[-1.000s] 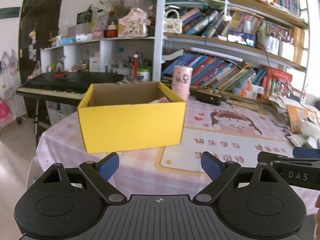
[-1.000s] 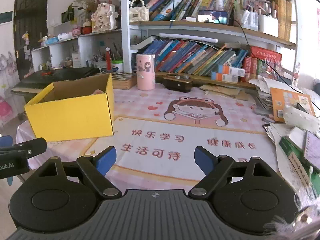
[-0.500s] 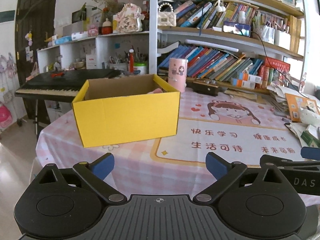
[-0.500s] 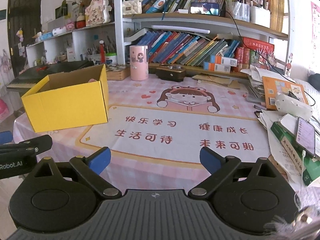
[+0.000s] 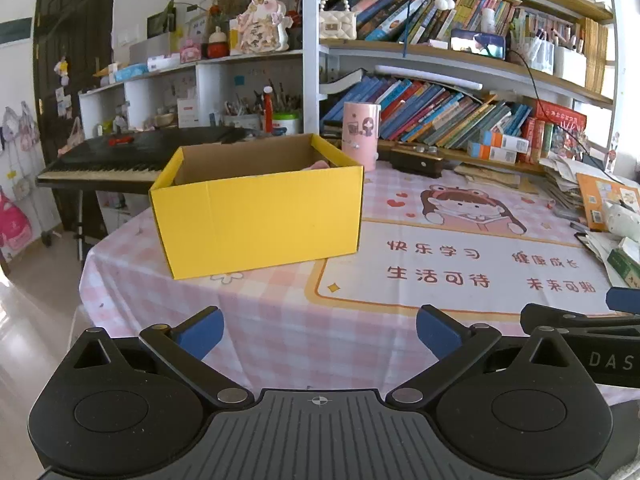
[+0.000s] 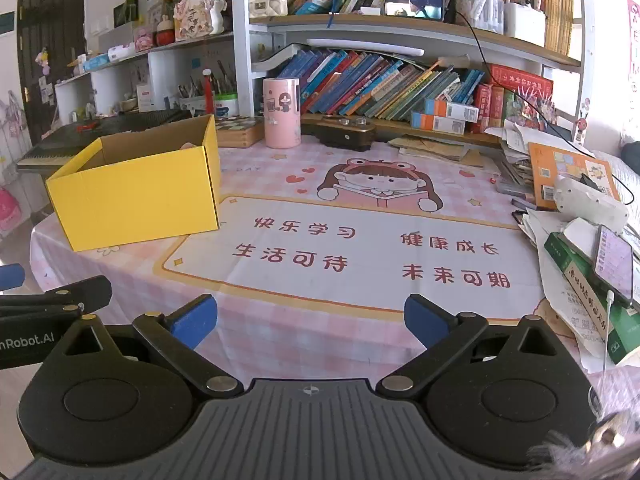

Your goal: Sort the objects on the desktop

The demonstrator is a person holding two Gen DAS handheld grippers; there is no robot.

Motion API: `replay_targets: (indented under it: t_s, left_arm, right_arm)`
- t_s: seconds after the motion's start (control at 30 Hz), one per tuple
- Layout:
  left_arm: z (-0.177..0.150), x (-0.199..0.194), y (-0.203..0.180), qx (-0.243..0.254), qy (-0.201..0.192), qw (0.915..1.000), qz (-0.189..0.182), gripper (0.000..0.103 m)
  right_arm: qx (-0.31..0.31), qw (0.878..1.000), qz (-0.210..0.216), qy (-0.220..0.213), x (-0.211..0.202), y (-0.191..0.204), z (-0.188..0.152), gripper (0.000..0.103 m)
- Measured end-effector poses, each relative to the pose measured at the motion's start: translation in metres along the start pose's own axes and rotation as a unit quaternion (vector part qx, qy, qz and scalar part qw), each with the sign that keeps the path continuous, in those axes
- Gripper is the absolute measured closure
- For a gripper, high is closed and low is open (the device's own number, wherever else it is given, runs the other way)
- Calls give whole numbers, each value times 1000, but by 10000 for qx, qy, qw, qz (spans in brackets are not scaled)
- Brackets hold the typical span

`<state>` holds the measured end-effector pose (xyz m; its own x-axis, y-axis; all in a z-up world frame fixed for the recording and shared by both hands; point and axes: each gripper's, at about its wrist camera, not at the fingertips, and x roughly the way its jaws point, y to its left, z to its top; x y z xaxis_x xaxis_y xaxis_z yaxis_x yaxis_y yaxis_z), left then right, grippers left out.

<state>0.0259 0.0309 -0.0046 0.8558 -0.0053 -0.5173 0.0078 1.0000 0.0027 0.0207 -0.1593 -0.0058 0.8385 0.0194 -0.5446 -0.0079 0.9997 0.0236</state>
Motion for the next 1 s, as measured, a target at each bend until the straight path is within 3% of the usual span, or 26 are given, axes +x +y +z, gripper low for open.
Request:
replay_targets:
  t_s: [1.0]
  left_arm:
    - [2, 6, -20, 201, 181, 9994, -193, 0]
  right_arm:
    - [242, 9990, -355, 87, -10, -21, -6, 0]
